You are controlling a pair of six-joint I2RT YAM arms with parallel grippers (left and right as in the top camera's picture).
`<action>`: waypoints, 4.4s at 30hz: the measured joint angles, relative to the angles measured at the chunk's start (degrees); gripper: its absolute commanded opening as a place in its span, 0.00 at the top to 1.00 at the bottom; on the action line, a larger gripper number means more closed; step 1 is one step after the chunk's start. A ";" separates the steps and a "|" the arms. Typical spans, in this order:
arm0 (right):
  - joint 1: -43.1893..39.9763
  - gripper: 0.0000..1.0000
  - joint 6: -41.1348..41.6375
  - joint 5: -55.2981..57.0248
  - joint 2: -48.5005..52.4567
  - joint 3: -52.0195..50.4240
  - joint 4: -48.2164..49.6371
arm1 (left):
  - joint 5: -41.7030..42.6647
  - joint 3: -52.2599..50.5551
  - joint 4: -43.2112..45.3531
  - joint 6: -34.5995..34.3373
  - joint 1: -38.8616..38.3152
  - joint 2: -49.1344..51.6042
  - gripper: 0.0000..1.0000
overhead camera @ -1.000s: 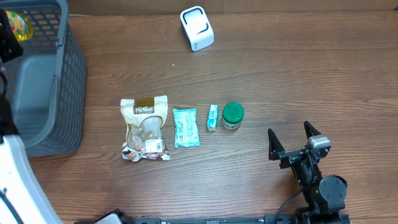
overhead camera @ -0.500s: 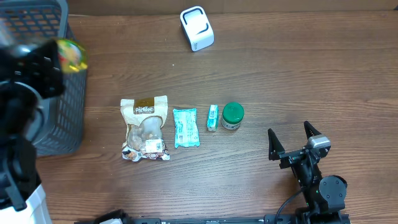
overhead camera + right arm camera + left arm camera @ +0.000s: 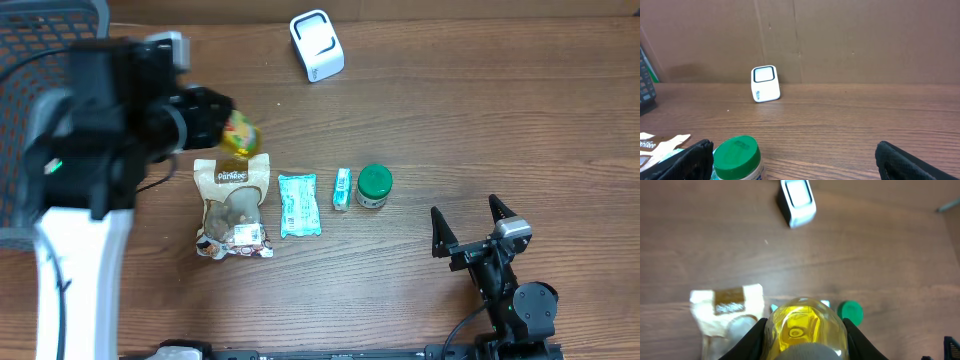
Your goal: Scan the item barcode
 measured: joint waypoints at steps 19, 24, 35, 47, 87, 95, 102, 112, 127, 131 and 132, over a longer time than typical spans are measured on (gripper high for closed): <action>0.00 0.00 0.00 0.00 0.00 0.00 -0.02 | -26.82 -0.31 10.16 -12.68 -26.05 21.57 0.80; 0.00 0.00 0.02 -0.02 0.00 0.00 0.00 | -29.03 -0.31 12.07 -14.01 -26.99 26.21 0.79; 0.00 0.00 -0.02 -0.02 0.00 0.00 0.02 | -30.01 -0.35 15.15 -16.15 -26.95 32.35 0.77; 0.00 0.00 0.02 -0.02 0.00 0.00 0.02 | -30.03 -5.79 22.82 -18.03 -26.95 32.98 0.70; 0.00 0.00 0.00 -0.02 0.00 0.00 0.00 | -27.23 -8.76 15.78 -10.14 -13.44 9.27 0.02; 0.00 0.00 0.00 -0.02 0.00 0.00 0.00 | -27.67 -8.76 8.85 -7.74 -1.81 9.29 0.01; -0.02 0.00 0.02 -0.02 0.00 0.00 0.00 | -27.69 -8.76 7.39 -4.90 4.44 9.29 0.00; 0.00 0.00 0.00 -0.02 0.00 0.00 0.00 | -27.85 -8.76 3.61 -3.74 8.52 9.29 0.00; 0.00 0.00 0.02 -0.02 0.00 0.00 0.00 | -27.85 -8.76 3.61 -3.74 8.52 9.29 0.01; 0.00 0.00 0.00 -0.02 0.00 0.00 0.02 | -27.87 -8.76 3.61 -3.72 8.52 9.31 0.01; 0.00 0.00 0.02 -0.02 0.00 0.00 0.00 | -27.85 -8.76 3.61 -3.74 8.52 9.29 0.00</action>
